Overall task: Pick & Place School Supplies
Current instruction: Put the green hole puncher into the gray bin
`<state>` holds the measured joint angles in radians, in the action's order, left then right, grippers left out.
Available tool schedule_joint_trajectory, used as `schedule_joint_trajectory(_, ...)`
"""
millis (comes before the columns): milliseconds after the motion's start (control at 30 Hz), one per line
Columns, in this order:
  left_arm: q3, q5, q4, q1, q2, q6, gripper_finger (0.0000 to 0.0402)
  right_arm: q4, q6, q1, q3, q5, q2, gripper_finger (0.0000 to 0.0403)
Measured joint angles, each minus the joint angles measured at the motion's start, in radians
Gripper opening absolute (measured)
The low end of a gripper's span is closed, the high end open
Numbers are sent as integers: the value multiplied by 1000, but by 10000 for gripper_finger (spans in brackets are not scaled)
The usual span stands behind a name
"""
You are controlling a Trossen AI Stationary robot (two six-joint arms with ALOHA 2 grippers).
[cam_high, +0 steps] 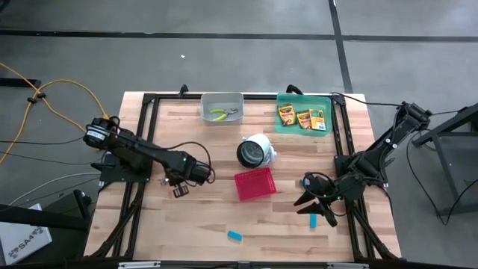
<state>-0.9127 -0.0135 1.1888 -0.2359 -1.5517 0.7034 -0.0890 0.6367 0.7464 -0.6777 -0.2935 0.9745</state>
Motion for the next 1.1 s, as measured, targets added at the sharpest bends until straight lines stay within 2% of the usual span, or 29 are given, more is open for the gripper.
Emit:
schedule_joint_trajectory(167, 0, -77, -4, 8, 0, 54, 39, 4, 0, 0, 0, 0, 0, 122)
schedule_joint_trajectory(300, 0, -84, -4, 29, 0, 60, 39, 4, -1, 0, 0, 0, 0, 122)
schedule_joint_trajectory(467, 0, -55, -4, 51, 0, 123, 39, 4, -3, 0, 0, -16, 0, 122)
schedule_joint_trajectory(867, -1, -7, -79, 148, 0, 128, 39, 3, -12, 0, 0, -11, 0, 122)
schedule_joint_trajectory(1100, -1, 25, -124, 152, 0, 45, 45, -4, -12, 0, 0, 7, 0, 122)
